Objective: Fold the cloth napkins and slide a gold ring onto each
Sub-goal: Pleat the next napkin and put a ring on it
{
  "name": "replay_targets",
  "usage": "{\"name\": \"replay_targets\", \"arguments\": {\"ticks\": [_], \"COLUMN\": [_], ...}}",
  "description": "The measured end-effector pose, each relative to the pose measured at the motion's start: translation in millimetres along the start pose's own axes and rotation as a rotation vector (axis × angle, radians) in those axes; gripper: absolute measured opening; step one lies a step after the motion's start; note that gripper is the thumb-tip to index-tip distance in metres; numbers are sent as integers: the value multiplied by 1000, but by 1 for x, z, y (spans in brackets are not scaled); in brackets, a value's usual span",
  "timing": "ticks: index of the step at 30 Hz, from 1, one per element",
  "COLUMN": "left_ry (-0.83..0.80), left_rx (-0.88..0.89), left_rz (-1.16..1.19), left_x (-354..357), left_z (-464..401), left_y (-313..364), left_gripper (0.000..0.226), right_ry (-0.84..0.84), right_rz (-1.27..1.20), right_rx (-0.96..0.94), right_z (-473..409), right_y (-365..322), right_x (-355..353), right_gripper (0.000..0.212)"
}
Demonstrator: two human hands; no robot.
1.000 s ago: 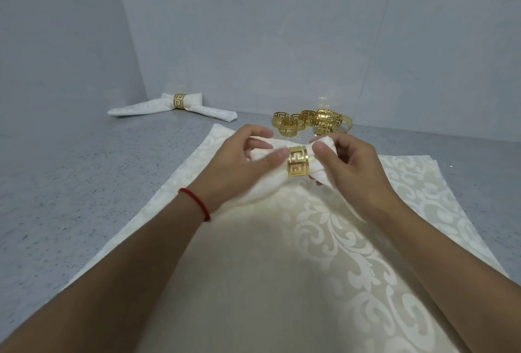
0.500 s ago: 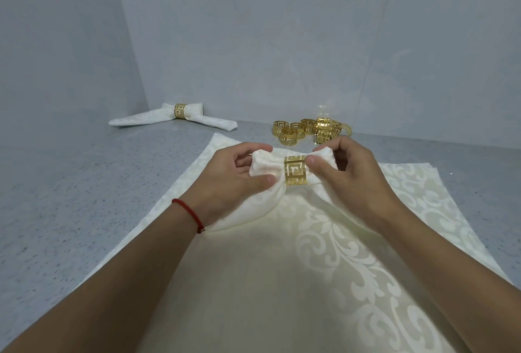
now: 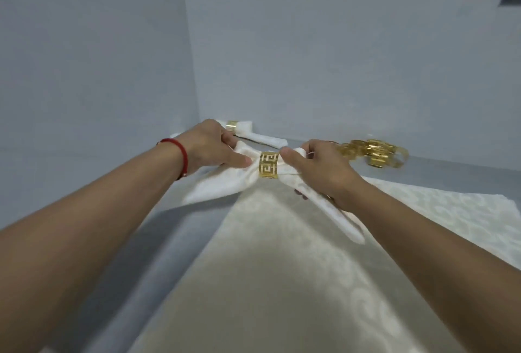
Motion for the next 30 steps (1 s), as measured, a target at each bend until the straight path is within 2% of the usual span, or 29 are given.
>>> {"name": "replay_targets", "arguments": {"ticks": [2,4,6,8,11,14,18,21,25,30], "left_ry": [47,90,66,41,203,345,481,562,596,543], "left_rx": [-52,-113,-179,-209,-189,-132,-88,-5,243,254], "left_rz": [-28,-83,-133,-186,-266,-203,-121,-193,-405,-584], "left_x": [-22,-38,-47,-47,-37,-13,12,28,53,60], "left_z": [-11,-26,-45,-69,-99,-125,-158,-171,-173,-182], "left_y": [-20,-39,-56,-67,-82,-94,-107,-113,-130,-141], "left_gripper": [30,18,16,28,32,22,30,36,45,48], "right_ry": [-185,-254,-219,-155,-9,139,262,305,326,324], "right_rz": [-129,-161,-119,-77,-14,76,63,47,94,261], "right_rx": [130,202,254,271,250,159,126,131,59,-16], "right_z": [-15,-35,-54,-72,-99,-126,-161,-191,-222,-246], "right_y": [-10,-12,-11,-3,11,27,48,60,70,74], "right_x": [29,59,88,112,135,147,162,172,178,183], "right_gripper": [22,14,30,22,31,19,17,20,24,29]}}
Point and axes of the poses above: each hand's wrist, its own z-axis away from the middle knuckle, its own x-axis out of the palm, y = z × x, the point moved 1 cm from there along -z, towards the middle knuckle, and after that the axes turned 7 degrees about y, right-handed, at the moved point
